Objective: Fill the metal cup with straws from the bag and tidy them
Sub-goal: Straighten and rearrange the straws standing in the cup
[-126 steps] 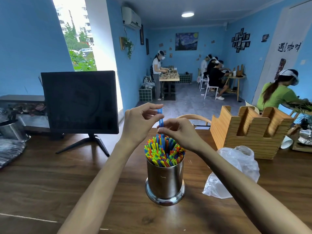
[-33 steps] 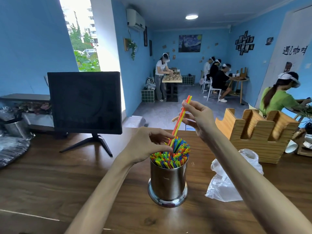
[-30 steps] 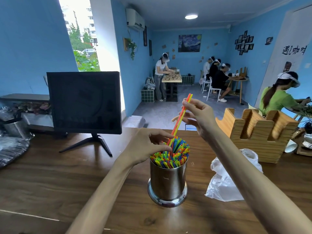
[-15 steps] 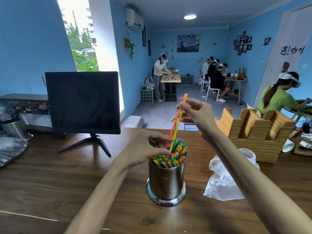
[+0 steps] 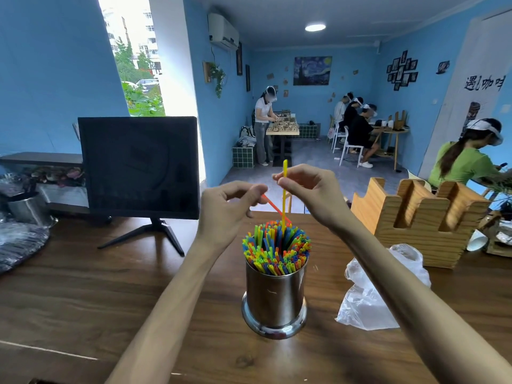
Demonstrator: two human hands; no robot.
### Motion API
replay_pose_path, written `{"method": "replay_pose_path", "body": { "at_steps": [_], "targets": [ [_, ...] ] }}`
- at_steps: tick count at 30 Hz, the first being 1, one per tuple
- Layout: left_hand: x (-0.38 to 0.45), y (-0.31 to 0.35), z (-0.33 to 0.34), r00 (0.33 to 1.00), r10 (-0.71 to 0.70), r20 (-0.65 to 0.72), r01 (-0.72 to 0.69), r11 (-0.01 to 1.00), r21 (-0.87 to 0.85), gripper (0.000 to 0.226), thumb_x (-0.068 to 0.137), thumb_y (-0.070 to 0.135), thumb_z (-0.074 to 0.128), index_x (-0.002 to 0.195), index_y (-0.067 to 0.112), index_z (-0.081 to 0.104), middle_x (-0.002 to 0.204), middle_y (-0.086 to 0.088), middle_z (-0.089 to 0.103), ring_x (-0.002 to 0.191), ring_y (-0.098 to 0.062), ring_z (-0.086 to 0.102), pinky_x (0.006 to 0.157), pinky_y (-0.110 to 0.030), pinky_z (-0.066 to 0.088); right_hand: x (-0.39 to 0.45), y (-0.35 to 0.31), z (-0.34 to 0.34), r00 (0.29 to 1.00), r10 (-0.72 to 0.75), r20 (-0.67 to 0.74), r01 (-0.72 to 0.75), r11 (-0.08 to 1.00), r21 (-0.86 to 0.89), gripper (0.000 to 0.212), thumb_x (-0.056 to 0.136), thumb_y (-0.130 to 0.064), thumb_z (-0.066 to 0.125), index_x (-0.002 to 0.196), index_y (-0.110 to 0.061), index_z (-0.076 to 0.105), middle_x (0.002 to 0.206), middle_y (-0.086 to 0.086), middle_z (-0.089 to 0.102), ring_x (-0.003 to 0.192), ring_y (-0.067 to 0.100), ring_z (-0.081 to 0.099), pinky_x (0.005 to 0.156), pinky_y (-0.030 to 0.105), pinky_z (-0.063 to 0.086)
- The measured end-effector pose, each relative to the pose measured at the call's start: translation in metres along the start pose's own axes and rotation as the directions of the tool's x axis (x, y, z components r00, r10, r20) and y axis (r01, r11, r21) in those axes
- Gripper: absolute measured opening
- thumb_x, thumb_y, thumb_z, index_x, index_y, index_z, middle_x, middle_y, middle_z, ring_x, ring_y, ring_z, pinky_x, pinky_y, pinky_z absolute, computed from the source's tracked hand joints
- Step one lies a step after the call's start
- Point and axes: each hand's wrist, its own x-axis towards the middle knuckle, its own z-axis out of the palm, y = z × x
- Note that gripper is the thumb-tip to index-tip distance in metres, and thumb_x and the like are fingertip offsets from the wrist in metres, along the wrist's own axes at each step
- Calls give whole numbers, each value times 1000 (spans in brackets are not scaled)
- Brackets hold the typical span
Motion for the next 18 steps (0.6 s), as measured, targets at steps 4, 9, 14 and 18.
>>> {"method": "replay_pose_path", "body": {
  "at_steps": [4, 9, 14, 18],
  "targets": [
    [17, 9, 11, 992, 34, -122, -34, 999, -2, 10, 90, 32, 78, 81, 27, 80, 71, 3, 75, 62, -10, 65, 50, -24, 52, -8, -7, 18, 992, -22, 123, 24, 1000, -17, 12, 95, -13, 71, 104, -18, 76, 96, 2, 80, 94, 18, 76, 87, 36, 60],
    [24, 14, 13, 998, 58, -14, -57, 997, 60, 10, 87, 25, 81, 91, 34, 78, 73, 8, 75, 59, -6, 64, 49, -19, 49, -9, -8, 20, 994, -72, 77, 81, 989, -123, 10, 95, -16, 71, 104, -12, 75, 91, 3, 79, 83, 15, 77, 82, 41, 62],
    [22, 19, 8, 975, 127, -184, -131, 991, -9, 10, 89, 27, 80, 85, 35, 78, 75, 5, 76, 70, -15, 73, 53, -23, 54, -1, 2, 6, 989, -42, 145, 84, 950, -299, 10, 95, -24, 73, 102, -19, 78, 90, -6, 78, 85, 5, 72, 78, 23, 55],
    [24, 9, -14, 953, 22, -301, -59, 992, -114, 7, 90, 24, 79, 83, 24, 77, 73, -3, 76, 60, -13, 68, 48, -20, 50, 5, 15, -25, 969, 188, 161, -176, 981, -86, 26, 87, -34, 73, 94, -11, 80, 81, 8, 77, 74, 17, 72, 73, 28, 54]
  ]
}}
